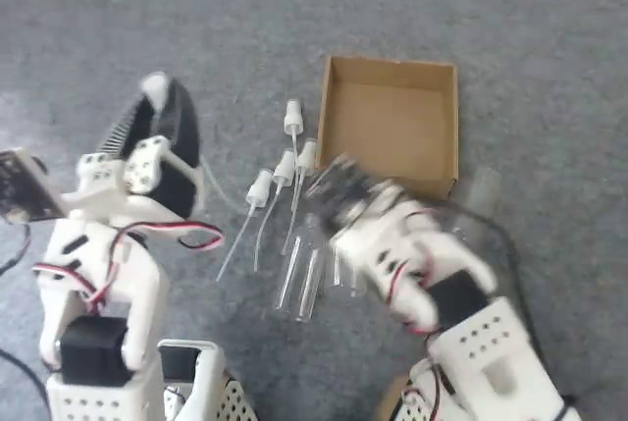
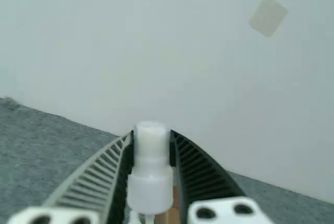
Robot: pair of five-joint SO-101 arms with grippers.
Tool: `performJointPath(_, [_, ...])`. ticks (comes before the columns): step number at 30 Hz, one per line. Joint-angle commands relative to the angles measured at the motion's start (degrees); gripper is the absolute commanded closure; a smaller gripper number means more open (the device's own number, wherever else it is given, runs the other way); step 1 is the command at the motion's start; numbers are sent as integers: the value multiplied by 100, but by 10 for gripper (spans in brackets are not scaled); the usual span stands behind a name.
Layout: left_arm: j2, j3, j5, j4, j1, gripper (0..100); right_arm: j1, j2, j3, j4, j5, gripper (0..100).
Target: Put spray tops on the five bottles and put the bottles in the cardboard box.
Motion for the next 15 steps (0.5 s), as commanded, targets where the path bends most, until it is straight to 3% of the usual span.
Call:
performJointPath(1, [607,-734,-510,281,-422,990,1578,-171,-765,769,475,993])
performJointPath(8, [3095,-1516,-1899,862,-325,990,3785,-145,-985,901,1433,993])
performJointPath(15, [5626,-2466,-2690,1152,-316,989,4453,1631,-1196,901,2040,993])
